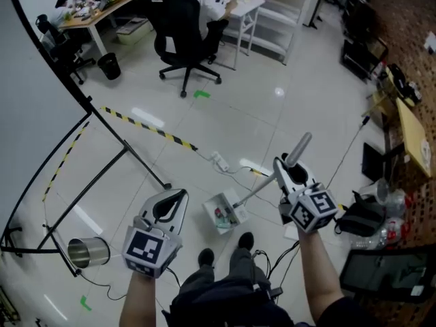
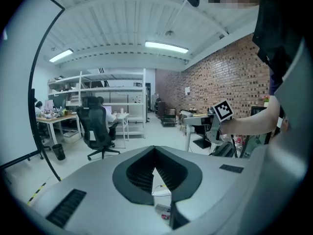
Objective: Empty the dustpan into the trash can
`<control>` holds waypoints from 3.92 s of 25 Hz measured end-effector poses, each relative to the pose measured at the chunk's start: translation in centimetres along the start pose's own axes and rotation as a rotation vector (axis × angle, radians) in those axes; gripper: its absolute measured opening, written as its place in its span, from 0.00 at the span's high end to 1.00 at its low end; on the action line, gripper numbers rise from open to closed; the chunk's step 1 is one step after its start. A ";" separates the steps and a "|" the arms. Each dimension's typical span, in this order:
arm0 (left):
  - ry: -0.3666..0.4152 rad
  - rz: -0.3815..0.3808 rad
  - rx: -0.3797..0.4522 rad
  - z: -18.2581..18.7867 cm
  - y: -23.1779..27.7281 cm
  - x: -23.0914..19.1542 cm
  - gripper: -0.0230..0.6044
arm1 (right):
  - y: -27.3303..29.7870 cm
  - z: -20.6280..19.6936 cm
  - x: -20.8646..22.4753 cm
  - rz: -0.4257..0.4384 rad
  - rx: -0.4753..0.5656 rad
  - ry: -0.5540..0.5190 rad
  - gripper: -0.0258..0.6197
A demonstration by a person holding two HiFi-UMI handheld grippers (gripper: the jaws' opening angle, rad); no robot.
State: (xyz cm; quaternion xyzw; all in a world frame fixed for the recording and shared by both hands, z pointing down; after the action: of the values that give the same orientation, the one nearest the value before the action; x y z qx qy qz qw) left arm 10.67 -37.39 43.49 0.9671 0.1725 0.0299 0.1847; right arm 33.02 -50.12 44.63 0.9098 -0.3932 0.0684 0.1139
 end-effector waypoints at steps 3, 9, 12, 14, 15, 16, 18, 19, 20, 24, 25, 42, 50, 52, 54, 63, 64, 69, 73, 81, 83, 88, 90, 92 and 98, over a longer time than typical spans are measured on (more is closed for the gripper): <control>-0.007 0.014 0.022 0.0 -1.8 -0.8 0.97 | 0.4 1.8 -2.2 0.029 0.011 -0.024 0.77; -0.004 0.044 0.082 1.0 -5.9 -2.2 0.97 | 0.8 4.7 -6.5 0.067 0.015 -0.075 0.78; -0.006 0.055 0.093 0.5 -8.0 -2.7 0.97 | 1.0 5.8 -8.0 0.071 0.025 -0.090 0.78; -0.013 0.069 0.084 -0.2 -9.4 -3.1 0.97 | 1.1 6.5 -8.8 0.068 0.041 -0.085 0.78; -0.020 0.078 0.077 -0.6 -10.1 -3.3 0.97 | 1.2 6.8 -9.2 0.068 0.047 -0.082 0.78; -0.027 0.088 0.072 -0.9 -10.6 -3.4 0.97 | 1.3 7.1 -9.5 0.072 0.051 -0.080 0.78; -0.036 0.115 0.067 -1.2 -11.3 -3.6 0.97 | 1.4 7.4 -10.1 0.089 0.054 -0.076 0.78; -0.036 0.133 0.067 -1.1 -11.7 -3.7 0.97 | 1.4 7.5 -10.3 0.101 0.054 -0.072 0.78; -0.033 0.156 0.069 -1.0 -12.0 -3.8 0.97 | 1.4 7.6 -10.5 0.117 0.056 -0.065 0.78; -0.016 0.254 0.074 0.1 -13.6 -3.3 0.97 | 1.4 7.5 -11.2 0.191 0.056 -0.049 0.78; -0.009 0.270 0.069 0.3 -14.0 -3.1 0.97 | 1.5 7.5 -11.3 0.207 0.057 -0.048 0.78; -0.053 0.568 0.022 -2.5 -23.8 1.6 0.97 | 2.9 5.6 -17.3 0.439 0.008 -0.090 0.78; -0.074 0.689 -0.005 -3.5 -28.1 2.0 0.97 | 4.0 5.4 -20.7 0.542 -0.007 -0.112 0.78; -0.080 0.720 -0.004 -3.5 -29.7 1.6 0.97 | 4.0 5.4 -22.0 0.568 -0.006 -0.119 0.78; -0.084 0.752 0.003 -3.5 -31.4 1.0 0.97 | 4.2 5.5 -23.4 0.591 -0.002 -0.121 0.78; -0.134 0.868 0.008 -6.7 -38.4 -0.3 0.97 | 6.7 5.2 -29.3 0.641 -0.006 -0.124 0.78; -0.143 0.881 0.010 -7.3 -39.6 -0.6 0.97 | 6.9 5.2 -30.3 0.645 -0.004 -0.129 0.78; -0.182 0.952 0.036 -9.7 -45.7 -1.9 0.97 | 7.4 5.5 -35.2 0.656 0.027 -0.145 0.78; -0.212 0.991 0.061 -11.9 -50.3 -3.2 0.97 | 7.7 5.3 -39.7 0.673 0.035 -0.165 0.78; -0.234 1.011 0.076 -15.9 -57.8 -5.8 0.97 | 8.2 3.8 -49.6 0.717 0.035 -0.199 0.78; -0.235 1.018 0.075 -16.7 -59.5 -6.5 0.97 | 8.6 3.6 -52.0 0.732 0.040 -0.204 0.79; -0.240 1.064 0.081 -18.2 -64.2 -7.3 0.97 | 9.4 3.3 -57.6 0.770 0.039 -0.203 0.79; -0.252 1.090 0.084 -19.0 -66.0 -7.2 0.97 | 9.7 3.0 -59.6 0.793 0.032 -0.197 0.79; -0.264 1.115 0.083 -19.7 -67.4 -7.2 0.97 | 10.0 2.8 -61.6 0.817 0.031 -0.189 0.79; -0.303 1.179 0.088 -21.8 -70.3 -7.0 0.97 | 10.6 1.7 -66.9 0.894 0.011 -0.190 0.79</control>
State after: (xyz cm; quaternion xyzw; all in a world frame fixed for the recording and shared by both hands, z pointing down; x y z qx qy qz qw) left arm -21.26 29.10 37.94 0.8999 -0.4190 -0.0180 0.1193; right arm -20.27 -10.75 30.32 0.6535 -0.7557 0.0293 0.0321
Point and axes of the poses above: the fingertips, and each gripper's own axes: y forward along the fingers, x to its right, z out of its top, the point moved 1 cm from there along -y, backward along the fingers, and after that the axes turned 5 degrees about z, right-handed, at the moved point
